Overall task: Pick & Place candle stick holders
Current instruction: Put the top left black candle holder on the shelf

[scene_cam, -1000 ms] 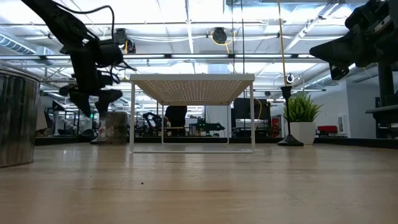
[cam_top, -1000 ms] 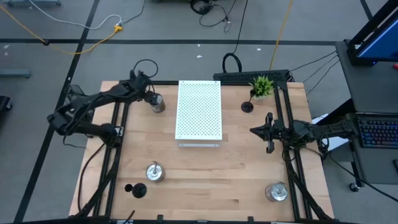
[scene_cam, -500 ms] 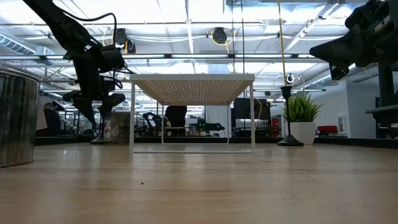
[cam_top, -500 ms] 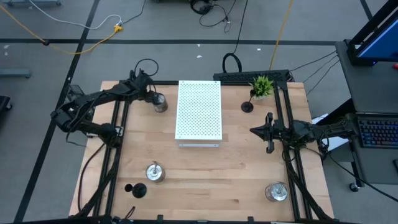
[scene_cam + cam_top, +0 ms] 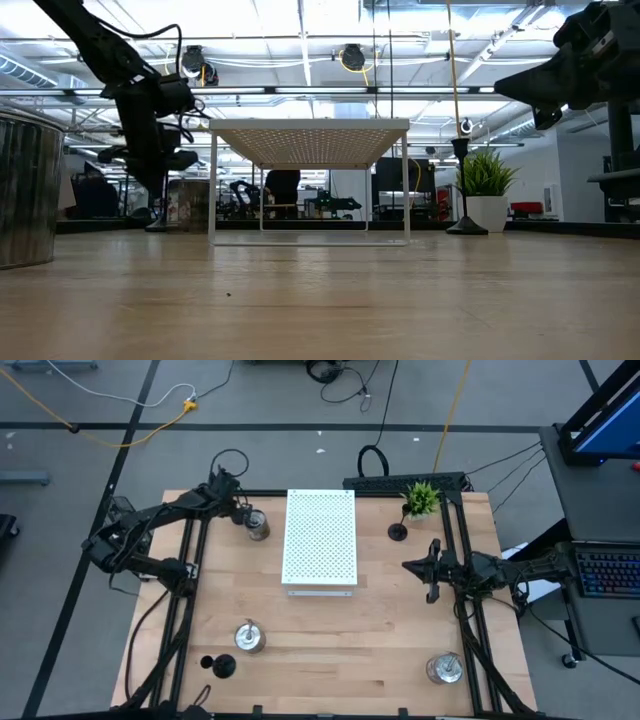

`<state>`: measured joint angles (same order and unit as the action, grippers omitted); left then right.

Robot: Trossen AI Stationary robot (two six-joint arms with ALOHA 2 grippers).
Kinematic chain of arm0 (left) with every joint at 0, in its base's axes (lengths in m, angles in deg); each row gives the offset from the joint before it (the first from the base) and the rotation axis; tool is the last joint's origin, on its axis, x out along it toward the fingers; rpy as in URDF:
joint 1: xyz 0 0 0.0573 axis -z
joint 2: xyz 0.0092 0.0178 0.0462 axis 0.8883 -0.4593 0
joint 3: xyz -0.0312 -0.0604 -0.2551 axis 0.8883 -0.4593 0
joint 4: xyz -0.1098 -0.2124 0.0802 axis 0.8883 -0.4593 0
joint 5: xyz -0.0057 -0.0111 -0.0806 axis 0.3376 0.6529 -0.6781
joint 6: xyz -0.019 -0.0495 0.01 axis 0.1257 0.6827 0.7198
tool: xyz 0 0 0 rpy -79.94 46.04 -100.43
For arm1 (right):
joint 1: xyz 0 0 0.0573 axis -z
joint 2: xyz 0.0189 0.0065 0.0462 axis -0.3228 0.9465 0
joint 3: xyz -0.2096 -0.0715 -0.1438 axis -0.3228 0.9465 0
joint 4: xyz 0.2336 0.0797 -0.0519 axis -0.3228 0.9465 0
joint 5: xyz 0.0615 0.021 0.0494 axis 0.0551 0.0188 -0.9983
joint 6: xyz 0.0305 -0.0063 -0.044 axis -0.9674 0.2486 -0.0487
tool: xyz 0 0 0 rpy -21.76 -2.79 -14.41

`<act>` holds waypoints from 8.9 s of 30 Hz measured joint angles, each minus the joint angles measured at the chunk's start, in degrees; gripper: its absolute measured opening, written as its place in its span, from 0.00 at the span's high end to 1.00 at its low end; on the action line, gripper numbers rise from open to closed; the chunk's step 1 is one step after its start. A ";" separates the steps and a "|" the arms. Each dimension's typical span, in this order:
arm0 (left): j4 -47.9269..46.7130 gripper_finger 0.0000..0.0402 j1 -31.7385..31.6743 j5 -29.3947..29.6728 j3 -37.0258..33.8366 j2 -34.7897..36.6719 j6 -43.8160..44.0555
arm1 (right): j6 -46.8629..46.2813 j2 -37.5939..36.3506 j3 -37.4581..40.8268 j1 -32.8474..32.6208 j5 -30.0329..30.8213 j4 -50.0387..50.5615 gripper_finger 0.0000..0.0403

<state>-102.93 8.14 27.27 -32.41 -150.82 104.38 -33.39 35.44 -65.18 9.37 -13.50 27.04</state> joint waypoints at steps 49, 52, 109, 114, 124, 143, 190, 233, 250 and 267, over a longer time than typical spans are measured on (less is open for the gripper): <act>-1.05 0.32 -0.20 0.34 -0.03 -0.03 -2.65 | 0.00 0.00 0.00 -0.01 -0.02 0.00 1.00; 1.69 0.32 -0.22 -0.04 -0.13 -0.13 -2.68 | 0.00 0.00 0.00 0.00 -0.02 0.00 1.00; 13.98 0.97 -0.42 -1.19 -8.09 21.25 -3.75 | 0.00 0.00 0.02 -0.02 0.04 -12.53 1.00; 13.61 0.97 0.70 -6.47 -7.43 29.86 -3.04 | 0.67 0.18 0.02 -0.01 2.86 -16.47 1.00; 12.49 0.97 9.54 -22.86 2.92 34.01 -0.07 | 5.56 8.33 0.02 0.00 2.72 -28.20 1.00; 11.68 0.97 33.63 -22.67 16.42 16.69 6.02 | 21.42 40.44 -15.68 0.10 -3.03 -50.09 1.00; 3.66 0.97 49.33 -21.64 41.44 -11.96 -11.69 | 7.58 72.65 -51.32 12.75 -17.89 -24.76 0.47; 9.84 0.97 48.91 -24.42 41.42 -14.36 -11.12 | 2.97 72.59 -51.17 14.32 -18.95 -23.93 0.81; 8.96 0.81 47.49 -22.34 41.42 -14.32 -9.22 | 4.79 72.61 -51.23 14.46 -17.36 -21.79 0.98; -8.55 0.48 44.22 -19.96 41.48 -12.34 -7.40 | 4.94 72.61 -51.23 18.89 -15.35 -18.39 0.98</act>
<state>-111.48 52.36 7.31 9.08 -163.16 96.97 -28.45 108.05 -116.41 28.27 -28.85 8.65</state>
